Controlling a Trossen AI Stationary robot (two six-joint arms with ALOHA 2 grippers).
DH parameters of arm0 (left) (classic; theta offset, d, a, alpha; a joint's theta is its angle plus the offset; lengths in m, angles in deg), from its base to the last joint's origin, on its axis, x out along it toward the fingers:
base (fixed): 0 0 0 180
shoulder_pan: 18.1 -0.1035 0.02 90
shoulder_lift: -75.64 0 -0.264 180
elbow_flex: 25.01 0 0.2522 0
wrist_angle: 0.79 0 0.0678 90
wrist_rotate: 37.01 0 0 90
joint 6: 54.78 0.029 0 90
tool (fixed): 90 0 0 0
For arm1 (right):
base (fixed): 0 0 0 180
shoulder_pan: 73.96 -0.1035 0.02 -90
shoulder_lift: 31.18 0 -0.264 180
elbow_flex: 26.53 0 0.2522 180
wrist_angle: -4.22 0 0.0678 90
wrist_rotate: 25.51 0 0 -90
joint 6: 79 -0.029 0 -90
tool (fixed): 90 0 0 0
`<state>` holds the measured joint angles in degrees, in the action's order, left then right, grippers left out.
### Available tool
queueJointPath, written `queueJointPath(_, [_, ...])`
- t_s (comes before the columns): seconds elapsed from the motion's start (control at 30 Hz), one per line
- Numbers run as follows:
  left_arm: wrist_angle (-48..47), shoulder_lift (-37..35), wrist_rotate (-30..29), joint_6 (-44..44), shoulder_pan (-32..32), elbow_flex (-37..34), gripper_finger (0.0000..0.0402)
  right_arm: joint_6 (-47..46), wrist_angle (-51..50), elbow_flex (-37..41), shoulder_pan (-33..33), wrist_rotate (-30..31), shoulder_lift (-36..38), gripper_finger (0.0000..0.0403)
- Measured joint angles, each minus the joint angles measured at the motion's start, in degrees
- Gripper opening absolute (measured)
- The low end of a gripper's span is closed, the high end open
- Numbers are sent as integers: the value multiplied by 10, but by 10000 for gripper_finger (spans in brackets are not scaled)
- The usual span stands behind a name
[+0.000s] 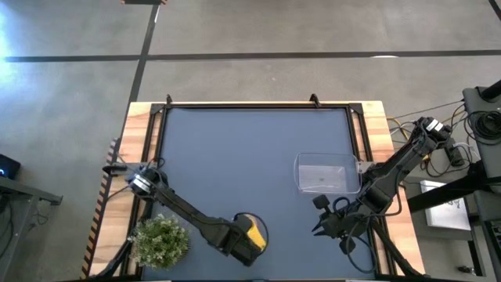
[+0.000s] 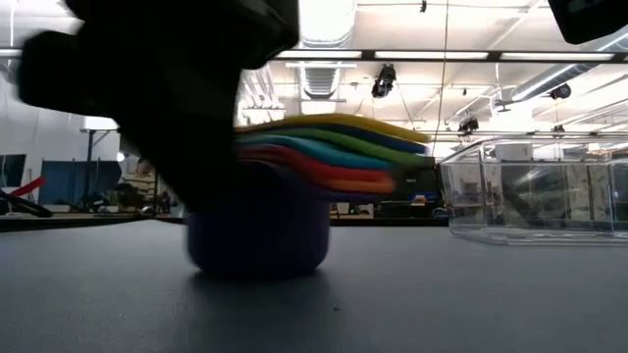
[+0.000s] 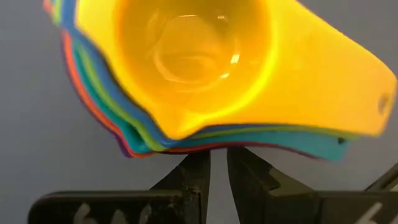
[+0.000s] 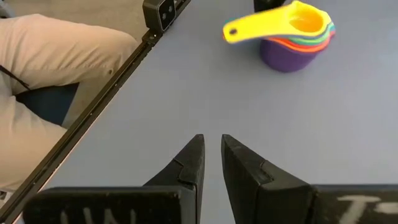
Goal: Nest measuring cups in basket
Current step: Put the stacked measuring cups into the transparent bin
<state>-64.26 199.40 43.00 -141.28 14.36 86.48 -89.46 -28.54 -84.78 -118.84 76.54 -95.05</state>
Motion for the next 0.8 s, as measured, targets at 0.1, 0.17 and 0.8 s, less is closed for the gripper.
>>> queueJointPath(0.1, [17,0,-13,27,-13,0,37,0,0,0,0,0,0,43])
queueJointPath(0.17, [30,0,-19,44,-22,-1,37,0,0,0,0,0,0,43])
queueJointPath(0.8, [76,0,-58,163,-90,-3,37,-10,0,0,0,0,0,43])
